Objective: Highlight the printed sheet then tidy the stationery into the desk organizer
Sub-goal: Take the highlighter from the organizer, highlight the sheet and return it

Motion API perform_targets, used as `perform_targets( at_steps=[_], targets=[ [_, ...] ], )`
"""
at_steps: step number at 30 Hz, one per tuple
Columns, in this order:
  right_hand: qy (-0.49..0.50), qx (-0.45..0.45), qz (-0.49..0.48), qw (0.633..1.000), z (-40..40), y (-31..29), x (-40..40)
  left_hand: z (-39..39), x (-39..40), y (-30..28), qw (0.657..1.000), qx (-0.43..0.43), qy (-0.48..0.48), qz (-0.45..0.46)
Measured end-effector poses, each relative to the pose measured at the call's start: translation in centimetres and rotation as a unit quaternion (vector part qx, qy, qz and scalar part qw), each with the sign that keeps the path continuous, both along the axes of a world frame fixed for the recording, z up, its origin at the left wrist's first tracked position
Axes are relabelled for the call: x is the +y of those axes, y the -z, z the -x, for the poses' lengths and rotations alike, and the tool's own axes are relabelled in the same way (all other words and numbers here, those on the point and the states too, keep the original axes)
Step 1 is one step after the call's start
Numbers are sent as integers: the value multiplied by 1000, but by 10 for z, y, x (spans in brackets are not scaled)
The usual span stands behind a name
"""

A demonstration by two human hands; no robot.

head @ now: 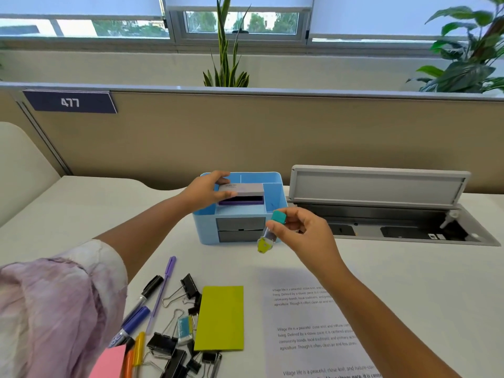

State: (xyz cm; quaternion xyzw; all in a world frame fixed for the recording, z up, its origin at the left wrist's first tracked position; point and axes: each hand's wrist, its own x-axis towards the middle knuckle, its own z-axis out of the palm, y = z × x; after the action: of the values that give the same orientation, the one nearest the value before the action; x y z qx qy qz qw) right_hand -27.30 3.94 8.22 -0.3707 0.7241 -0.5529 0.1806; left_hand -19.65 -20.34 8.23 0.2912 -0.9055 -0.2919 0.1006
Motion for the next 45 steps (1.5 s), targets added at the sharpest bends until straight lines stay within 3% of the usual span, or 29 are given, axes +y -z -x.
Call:
perform_targets(
  at_steps=[8, 14, 17, 24, 40, 45],
  targets=[
    [8, -35, 41, 999, 11, -10, -20, 6, -2, -6, 996, 56, -46, -60],
    [45, 39, 29, 998, 34, -32, -70, 15, -7, -17, 991, 46, -58, -110],
    [56, 88, 5, 995, 39, -33, -93, 20, -2, -17, 981, 81, -75, -160],
    [112, 117, -28, 986, 40, -29, -119, 21, 0, -7, 960, 119, -104, -232],
    [94, 210, 23, 973, 26, -53, -123, 23, 5, -12, 960, 110, -91, -242],
    [83, 200, -14, 976, 27, -44, -129, 24, 4, -10, 960, 110, -92, -240]
  ],
)
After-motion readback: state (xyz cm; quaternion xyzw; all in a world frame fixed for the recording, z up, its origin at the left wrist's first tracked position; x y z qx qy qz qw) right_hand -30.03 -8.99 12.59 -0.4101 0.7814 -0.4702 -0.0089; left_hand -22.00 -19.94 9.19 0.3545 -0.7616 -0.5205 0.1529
